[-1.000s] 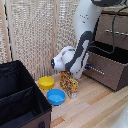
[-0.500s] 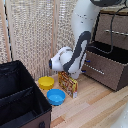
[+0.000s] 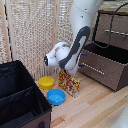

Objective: Move your gripper towards the bottom drawer handle. Grasp the handle gently with your gripper. Apply gentle outward force to slide the bottom drawer open.

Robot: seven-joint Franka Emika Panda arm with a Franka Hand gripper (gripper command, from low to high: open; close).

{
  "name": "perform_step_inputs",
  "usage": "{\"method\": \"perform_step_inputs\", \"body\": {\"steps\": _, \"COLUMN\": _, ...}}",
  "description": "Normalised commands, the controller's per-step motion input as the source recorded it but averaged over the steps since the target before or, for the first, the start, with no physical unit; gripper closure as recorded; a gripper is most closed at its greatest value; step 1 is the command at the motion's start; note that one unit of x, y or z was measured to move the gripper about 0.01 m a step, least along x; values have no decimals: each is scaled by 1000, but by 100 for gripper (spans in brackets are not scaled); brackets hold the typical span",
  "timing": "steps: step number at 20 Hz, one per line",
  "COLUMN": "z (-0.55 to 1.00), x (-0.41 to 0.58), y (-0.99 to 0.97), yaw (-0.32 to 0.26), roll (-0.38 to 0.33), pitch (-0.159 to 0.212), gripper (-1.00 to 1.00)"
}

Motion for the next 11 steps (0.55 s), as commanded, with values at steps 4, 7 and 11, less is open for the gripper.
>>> {"method": "perform_step_inputs", "body": {"steps": 4, "z": 561, "x": 12, "y": 139, "yaw": -182, "roll": 160, "pitch": 57, "gripper": -100}}
{"method": "perform_step_inputs", "body": {"steps": 7, "z": 766, "x": 151, "y": 151, "yaw": -178, "roll": 54, "pitch": 68, "gripper": -100}}
{"method": "perform_step_inputs", "body": {"steps": 11, "z": 693, "x": 258, "y": 185, "yaw": -153, "roll": -16, "pitch": 98, "gripper": -100}}
